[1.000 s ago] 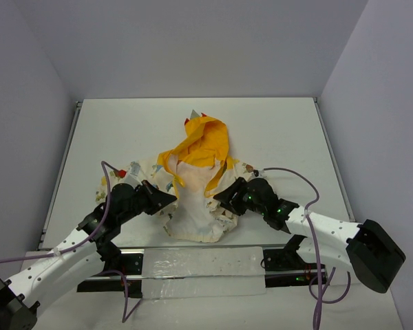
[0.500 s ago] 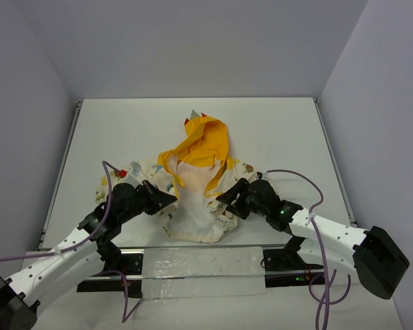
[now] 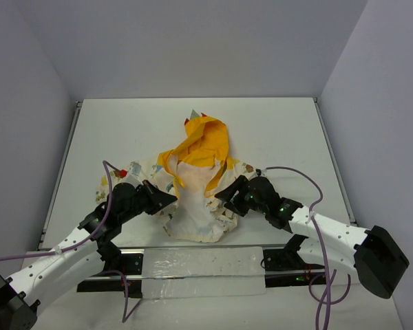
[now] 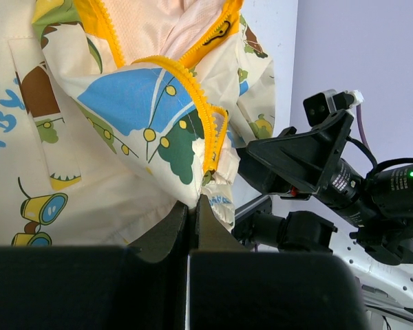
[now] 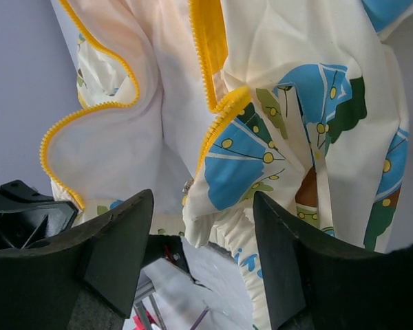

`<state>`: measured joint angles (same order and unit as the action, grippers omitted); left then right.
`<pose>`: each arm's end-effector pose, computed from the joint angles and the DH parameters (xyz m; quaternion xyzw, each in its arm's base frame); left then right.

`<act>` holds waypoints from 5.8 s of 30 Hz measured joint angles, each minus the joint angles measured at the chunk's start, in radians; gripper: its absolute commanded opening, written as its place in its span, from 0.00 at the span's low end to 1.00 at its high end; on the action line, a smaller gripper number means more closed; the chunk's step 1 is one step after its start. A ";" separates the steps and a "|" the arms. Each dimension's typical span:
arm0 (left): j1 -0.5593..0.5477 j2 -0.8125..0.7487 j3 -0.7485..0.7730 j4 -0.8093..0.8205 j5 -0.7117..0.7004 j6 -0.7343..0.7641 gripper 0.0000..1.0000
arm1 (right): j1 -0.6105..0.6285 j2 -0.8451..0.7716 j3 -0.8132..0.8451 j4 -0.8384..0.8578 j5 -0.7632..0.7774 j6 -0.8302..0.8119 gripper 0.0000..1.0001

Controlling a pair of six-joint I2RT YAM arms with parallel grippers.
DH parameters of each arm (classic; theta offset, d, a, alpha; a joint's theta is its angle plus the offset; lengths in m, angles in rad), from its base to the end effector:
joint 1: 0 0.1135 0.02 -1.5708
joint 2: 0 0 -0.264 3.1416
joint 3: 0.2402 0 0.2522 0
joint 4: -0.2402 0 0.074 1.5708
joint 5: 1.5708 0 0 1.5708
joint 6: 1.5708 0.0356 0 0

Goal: Zip up the jacket

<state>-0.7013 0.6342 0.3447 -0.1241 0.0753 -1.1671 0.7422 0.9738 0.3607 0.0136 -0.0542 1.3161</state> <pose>0.1201 -0.1050 0.2135 -0.1731 0.8188 -0.4582 0.2995 0.1438 0.1345 0.1781 0.2381 0.8515 0.4122 0.2200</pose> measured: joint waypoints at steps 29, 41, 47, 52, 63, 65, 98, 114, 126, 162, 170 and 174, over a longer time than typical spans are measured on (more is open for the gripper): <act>0.000 0.018 -0.002 0.017 0.000 0.000 0.00 | 0.033 0.127 0.013 0.096 -0.039 0.004 0.59; 0.000 0.005 -0.007 0.017 0.001 0.001 0.00 | 0.065 0.145 0.035 0.069 -0.017 -0.005 0.70; 0.000 0.003 -0.007 0.017 0.001 0.001 0.00 | 0.112 0.041 0.089 -0.083 0.114 -0.029 0.79; 0.000 0.005 -0.007 0.018 0.001 0.001 0.00 | 0.122 -0.026 0.114 -0.167 0.185 -0.059 0.80; 0.000 0.032 -0.007 0.023 0.007 0.009 0.00 | 0.193 0.073 0.146 -0.187 0.205 -0.059 0.74; 0.000 0.031 -0.007 0.022 0.007 0.011 0.00 | 0.201 0.087 0.146 -0.185 0.205 -0.056 0.73; 0.000 0.020 -0.006 0.015 0.006 0.021 0.00 | 0.215 0.126 0.145 -0.108 0.195 -0.070 0.00; 0.000 0.061 0.082 0.019 0.020 0.106 0.00 | 0.017 0.114 0.255 -0.019 -0.209 -0.689 0.00; 0.000 0.067 0.110 0.064 0.065 0.280 0.00 | -0.006 0.140 0.322 0.013 -0.519 -0.984 0.00; 0.000 -0.077 -0.099 0.645 0.276 0.234 0.00 | -0.047 0.071 0.268 0.346 -0.815 -1.039 0.00; 0.000 -0.074 -0.111 0.736 0.321 0.199 0.00 | -0.047 0.076 0.273 0.374 -0.809 -1.044 0.00; 0.000 -0.075 -0.131 0.770 0.329 0.187 0.00 | -0.047 0.080 0.281 0.406 -0.808 -1.032 0.00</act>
<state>-0.7013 0.5591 0.2140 0.6462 0.4044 -0.9803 0.6956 1.0541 0.6416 0.4199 -0.8627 0.2841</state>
